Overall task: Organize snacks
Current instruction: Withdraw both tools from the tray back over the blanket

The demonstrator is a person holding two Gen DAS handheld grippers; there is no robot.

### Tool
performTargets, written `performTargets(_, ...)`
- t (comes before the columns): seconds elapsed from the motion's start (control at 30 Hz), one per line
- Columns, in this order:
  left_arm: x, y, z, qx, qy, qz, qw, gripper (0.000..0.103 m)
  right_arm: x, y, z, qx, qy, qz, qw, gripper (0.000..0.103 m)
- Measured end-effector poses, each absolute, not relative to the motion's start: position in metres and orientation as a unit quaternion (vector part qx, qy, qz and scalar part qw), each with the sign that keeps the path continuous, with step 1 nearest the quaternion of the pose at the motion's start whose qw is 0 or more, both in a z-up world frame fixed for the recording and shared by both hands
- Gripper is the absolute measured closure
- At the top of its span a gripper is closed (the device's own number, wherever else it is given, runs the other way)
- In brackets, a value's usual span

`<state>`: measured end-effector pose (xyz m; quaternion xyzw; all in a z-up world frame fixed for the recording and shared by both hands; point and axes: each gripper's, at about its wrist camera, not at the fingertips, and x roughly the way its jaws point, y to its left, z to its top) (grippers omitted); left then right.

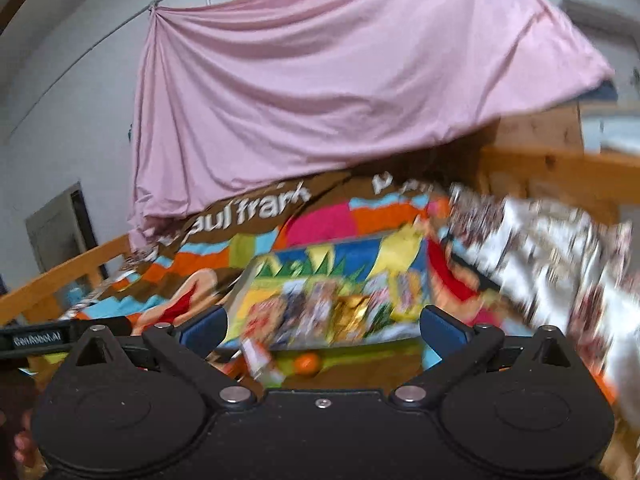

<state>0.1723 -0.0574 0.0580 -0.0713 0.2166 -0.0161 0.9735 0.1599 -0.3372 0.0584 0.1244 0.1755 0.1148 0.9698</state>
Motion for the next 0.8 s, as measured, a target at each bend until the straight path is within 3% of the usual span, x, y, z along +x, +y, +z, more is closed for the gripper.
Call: performTargets(0.8, 0.112, -0.016, 0.02, -0.046, 0.258, -0.016, 0.965, 0.0, 0.133, -0.284, 0.026, 0.05, 0.269, 0.126, 0.954, 0.001)
